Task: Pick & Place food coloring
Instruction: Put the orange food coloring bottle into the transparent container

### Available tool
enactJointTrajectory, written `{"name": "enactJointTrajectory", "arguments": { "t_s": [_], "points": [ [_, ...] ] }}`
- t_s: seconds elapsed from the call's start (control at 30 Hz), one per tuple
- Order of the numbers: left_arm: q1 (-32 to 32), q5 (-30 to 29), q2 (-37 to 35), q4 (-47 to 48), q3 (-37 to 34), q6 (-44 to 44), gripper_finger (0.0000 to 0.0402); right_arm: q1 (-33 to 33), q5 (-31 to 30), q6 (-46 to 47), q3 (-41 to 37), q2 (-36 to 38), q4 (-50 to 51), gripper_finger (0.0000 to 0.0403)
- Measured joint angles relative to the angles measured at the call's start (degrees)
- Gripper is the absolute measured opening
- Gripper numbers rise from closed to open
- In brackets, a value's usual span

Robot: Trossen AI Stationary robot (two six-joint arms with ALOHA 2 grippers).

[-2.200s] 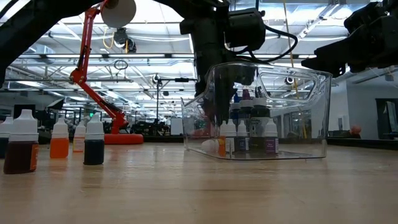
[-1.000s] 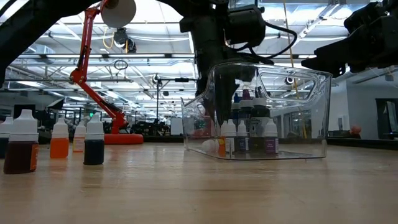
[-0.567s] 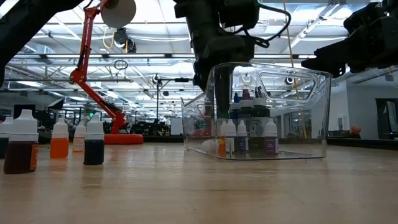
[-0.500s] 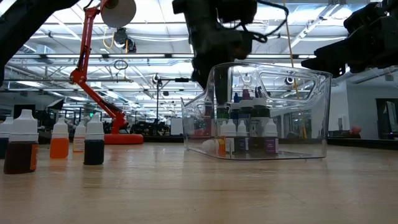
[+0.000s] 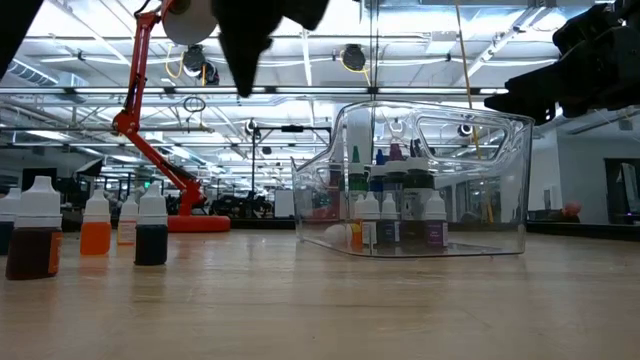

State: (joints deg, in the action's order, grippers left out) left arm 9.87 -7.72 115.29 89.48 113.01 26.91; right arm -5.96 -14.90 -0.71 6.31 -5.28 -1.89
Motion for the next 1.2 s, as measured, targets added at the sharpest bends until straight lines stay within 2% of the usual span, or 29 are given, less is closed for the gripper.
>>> {"name": "enactJointTrajectory", "arguments": {
  "t_s": [0.13,0.2,0.3,0.43,0.63,0.77,0.9,1.2],
  "points": [
    [0.84,-1.66,-1.59,0.48,-0.42,7.42,0.0108,0.02,-0.01,0.02,0.00,0.00,-0.02,0.0295],
    [0.92,-2.89,-3.95,-0.75,-2.84,9.78,0.0108,0.01,-0.02,0.02,0.00,-0.01,0.14,0.0295],
    [0.88,-2.96,-8.68,-3.50,-10.13,15.16,0.0108,0.00,0.00,0.00,0.00,-0.09,0.06,0.0295],
    [0.63,-2.75,-14.36,-8.71,-21.84,26.80,0.0108,0.01,-0.02,0.01,0.00,-0.19,0.07,0.0295],
    [0.30,-2.29,-18.25,-11.67,-34.48,38.54,0.0109,0.02,-0.02,0.01,0.00,-0.33,0.07,0.0295],
    [-0.51,0.03,-18.31,-16.99,-40.39,39.43,0.0114,0.00,-0.02,0.01,0.02,-0.35,0.00,0.0295],
    [-1.47,2.31,-18.30,-23.36,-44.96,36.87,0.0140,0.01,-0.02,0.01,0.02,-0.35,0.00,0.0295],
    [-2.14,2.38,-18.30,-23.93,-47.56,38.43,0.0206,0.01,-0.02,0.01,0.00,-0.35,-0.01,0.0295]
  ]
}}
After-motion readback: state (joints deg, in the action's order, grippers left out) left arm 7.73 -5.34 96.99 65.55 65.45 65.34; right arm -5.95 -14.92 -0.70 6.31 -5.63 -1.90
